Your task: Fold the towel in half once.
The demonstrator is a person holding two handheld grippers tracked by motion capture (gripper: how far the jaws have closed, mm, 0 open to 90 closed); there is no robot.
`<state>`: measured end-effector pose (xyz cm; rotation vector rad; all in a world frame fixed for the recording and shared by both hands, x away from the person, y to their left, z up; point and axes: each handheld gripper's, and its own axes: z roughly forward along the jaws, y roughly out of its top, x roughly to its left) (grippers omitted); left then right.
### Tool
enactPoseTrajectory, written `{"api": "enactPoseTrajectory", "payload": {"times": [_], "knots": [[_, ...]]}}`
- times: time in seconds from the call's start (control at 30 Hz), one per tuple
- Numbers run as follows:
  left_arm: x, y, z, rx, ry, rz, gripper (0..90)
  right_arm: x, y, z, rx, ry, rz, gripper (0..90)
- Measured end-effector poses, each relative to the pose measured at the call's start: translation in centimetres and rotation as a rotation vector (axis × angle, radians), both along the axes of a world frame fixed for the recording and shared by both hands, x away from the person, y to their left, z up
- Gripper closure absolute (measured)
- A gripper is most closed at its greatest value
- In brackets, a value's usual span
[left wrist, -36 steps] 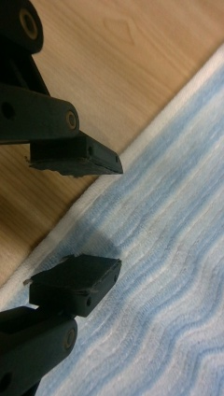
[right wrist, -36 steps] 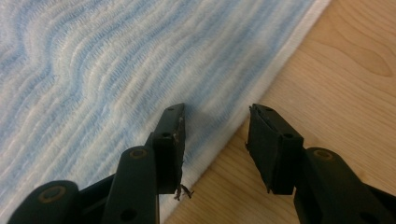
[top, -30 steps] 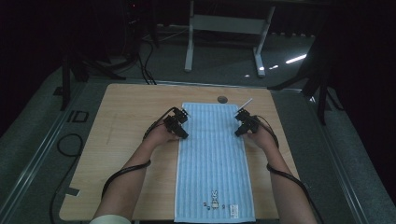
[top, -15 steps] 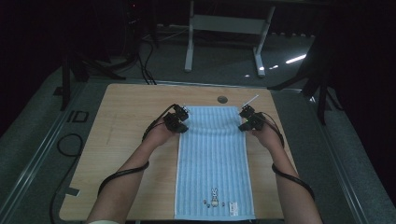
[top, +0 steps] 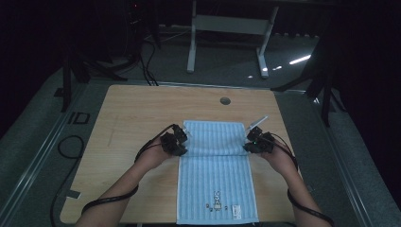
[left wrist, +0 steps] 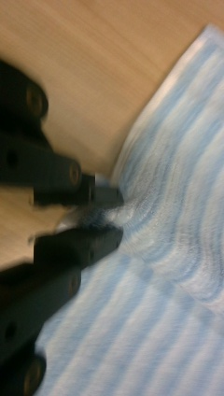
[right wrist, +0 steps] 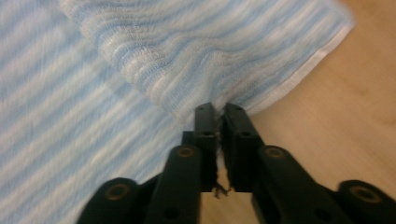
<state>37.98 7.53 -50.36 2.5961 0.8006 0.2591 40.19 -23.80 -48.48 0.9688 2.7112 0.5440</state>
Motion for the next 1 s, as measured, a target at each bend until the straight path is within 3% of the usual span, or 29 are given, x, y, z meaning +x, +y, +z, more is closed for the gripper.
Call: {"api": "enactPoseTrajectory", "payload": {"times": [0.03,0.1,0.2,0.33,0.63,1.0], "knots": [[-0.3,0.2,0.1,0.003,-0.013,0.004,65.9,-0.3,0.0,-0.1,-0.014,-0.007,0.001,80.5],[-0.4,0.7,0.6,-0.021,-0.024,0.027,61.7,-0.7,-0.2,0.2,-0.007,-0.021,-0.001,78.5],[-0.1,0.9,1.6,-0.043,-0.056,0.048,61.5,-1.0,-0.2,1.1,0.02,-0.037,-0.002,78.5],[0.3,0.0,1.1,-0.057,-0.022,0.034,65.6,-1.0,0.7,0.6,0.014,-0.028,0.013,78.8],[1.2,-0.9,-2.1,0.005,0.011,0.042,65.6,-0.1,2.0,-3.4,-0.056,0.058,0.016,79.0],[2.2,-0.2,-2.0,0.021,0.023,0.056,65.5,1.2,2.6,-3.4,-0.044,0.074,0.009,79.0]]}}
